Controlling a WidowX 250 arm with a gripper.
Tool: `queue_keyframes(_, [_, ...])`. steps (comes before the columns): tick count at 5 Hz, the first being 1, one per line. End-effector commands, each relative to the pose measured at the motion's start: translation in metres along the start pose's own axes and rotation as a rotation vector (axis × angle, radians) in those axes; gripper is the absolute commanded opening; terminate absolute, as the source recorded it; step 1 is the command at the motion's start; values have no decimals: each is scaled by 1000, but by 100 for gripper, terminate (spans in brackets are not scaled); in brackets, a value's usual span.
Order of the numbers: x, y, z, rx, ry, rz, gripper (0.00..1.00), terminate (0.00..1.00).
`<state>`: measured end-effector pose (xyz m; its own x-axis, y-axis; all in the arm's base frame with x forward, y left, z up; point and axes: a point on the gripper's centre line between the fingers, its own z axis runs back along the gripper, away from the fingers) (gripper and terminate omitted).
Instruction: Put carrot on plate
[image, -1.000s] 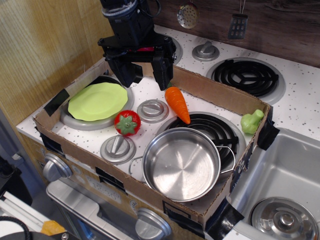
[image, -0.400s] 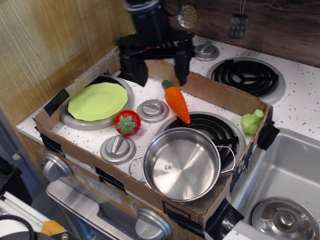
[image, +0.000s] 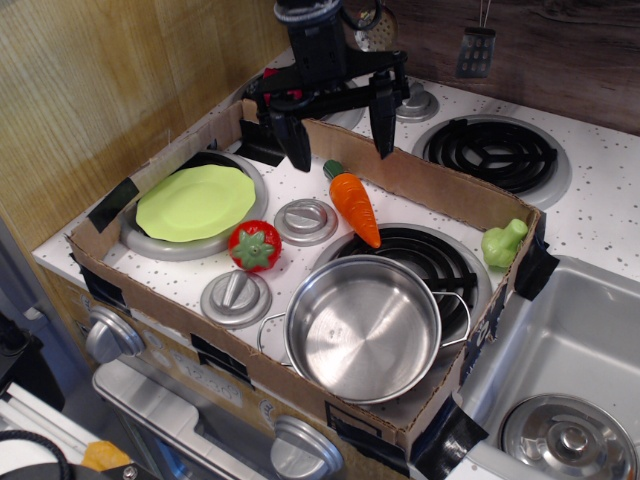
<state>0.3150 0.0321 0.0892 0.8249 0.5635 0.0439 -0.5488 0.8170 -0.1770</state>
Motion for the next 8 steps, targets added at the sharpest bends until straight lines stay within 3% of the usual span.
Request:
queue_keyframes(1, [25,10,-12,75,12,253,100,0])
queue_keyframes(3, [24,3,-35,84,68,344,100,0])
queue_keyframes(7, [14,-3,-88,-15,121,386,100,0])
queue_keyframes(8, [16,-4,-82,-10,103,378,0,0])
